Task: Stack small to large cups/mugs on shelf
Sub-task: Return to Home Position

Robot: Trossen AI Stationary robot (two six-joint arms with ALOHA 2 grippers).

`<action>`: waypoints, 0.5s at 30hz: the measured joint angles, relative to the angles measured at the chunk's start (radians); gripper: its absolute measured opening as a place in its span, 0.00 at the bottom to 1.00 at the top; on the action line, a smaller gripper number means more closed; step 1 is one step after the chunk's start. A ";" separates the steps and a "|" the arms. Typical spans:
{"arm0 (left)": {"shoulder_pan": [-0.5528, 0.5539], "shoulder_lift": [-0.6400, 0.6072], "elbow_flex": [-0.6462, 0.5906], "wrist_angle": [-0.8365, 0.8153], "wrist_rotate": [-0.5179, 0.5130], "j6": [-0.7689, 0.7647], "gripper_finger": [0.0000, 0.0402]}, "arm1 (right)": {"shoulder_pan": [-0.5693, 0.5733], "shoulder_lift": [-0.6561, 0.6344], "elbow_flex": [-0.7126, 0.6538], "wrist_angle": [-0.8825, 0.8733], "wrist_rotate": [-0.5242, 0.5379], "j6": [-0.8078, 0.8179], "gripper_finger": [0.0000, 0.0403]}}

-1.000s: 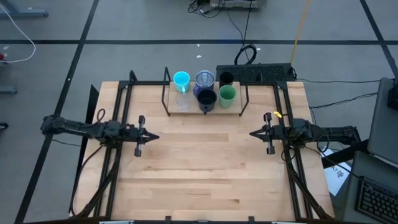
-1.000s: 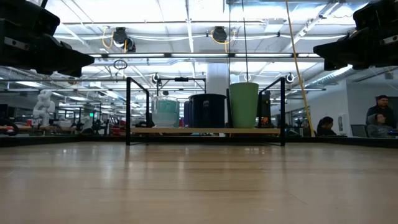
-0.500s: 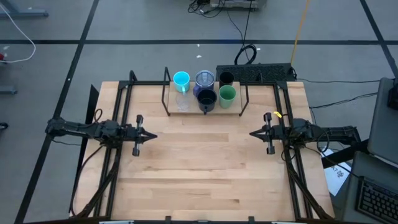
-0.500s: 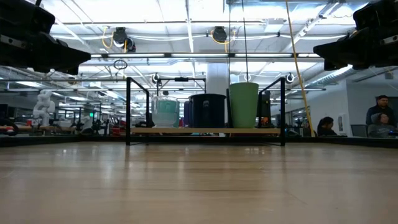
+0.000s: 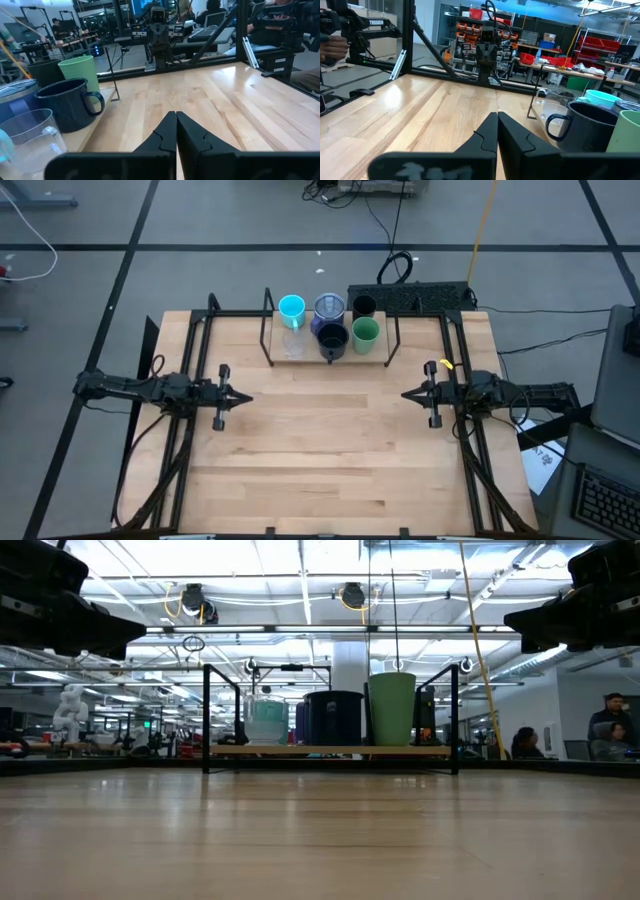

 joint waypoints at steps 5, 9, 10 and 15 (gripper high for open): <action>0.000 0.000 -0.001 0.009 -0.002 0.013 0.01 | 0.000 0.000 0.000 0.000 0.000 0.000 0.00; 0.000 0.000 -0.001 0.014 -0.003 0.019 0.01 | 0.000 0.000 0.000 0.000 0.000 0.000 0.00; 0.001 0.000 -0.001 0.015 -0.003 0.021 0.00 | 0.000 0.000 0.000 0.000 0.000 0.000 0.00; 0.021 0.001 -0.001 -0.007 0.019 0.002 0.02 | 0.000 0.000 0.000 0.000 0.000 0.000 0.00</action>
